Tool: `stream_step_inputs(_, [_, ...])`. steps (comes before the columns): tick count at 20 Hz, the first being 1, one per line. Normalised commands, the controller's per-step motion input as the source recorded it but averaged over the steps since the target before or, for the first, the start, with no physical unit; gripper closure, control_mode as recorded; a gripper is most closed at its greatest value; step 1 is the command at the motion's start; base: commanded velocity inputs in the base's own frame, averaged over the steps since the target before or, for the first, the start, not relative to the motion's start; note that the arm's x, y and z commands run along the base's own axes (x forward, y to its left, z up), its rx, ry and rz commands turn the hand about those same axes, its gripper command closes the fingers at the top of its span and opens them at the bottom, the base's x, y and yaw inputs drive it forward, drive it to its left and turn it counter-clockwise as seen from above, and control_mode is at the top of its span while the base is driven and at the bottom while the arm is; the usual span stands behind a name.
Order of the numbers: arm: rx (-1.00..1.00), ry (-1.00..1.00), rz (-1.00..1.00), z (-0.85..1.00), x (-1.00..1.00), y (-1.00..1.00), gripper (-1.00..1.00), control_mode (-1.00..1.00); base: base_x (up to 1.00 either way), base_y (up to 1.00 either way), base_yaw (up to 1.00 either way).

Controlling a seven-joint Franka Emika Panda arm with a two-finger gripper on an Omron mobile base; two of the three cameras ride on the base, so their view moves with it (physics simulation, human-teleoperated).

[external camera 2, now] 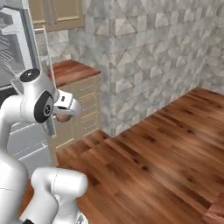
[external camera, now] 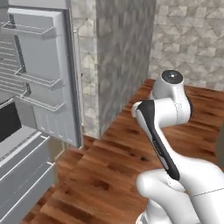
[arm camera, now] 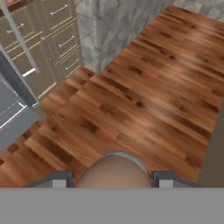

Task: Pick the egg and butter from the fridge and place them by the bowl for mixing.

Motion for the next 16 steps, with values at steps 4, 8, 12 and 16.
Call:
stream_step_inputs(4, [0.00, 0.00, 0.00, 0.00, 0.00, 0.00, 1.00, 1.00, -0.05, 0.06, -0.98])
stream_step_inputs(8, [0.00, 0.00, 0.00, 0.00, 0.00, 0.00, 1.00, 1.00, -0.02, 0.06, -0.99])
stream_step_inputs(12, [0.00, 0.00, 0.00, 0.00, 0.00, 0.00, 1.00, 1.00, -0.01, 0.05, -1.00])
stream_step_inputs(16, [0.00, 0.00, 0.00, 0.00, 0.00, 0.00, 1.00, 1.00, 0.00, 0.06, -1.00])
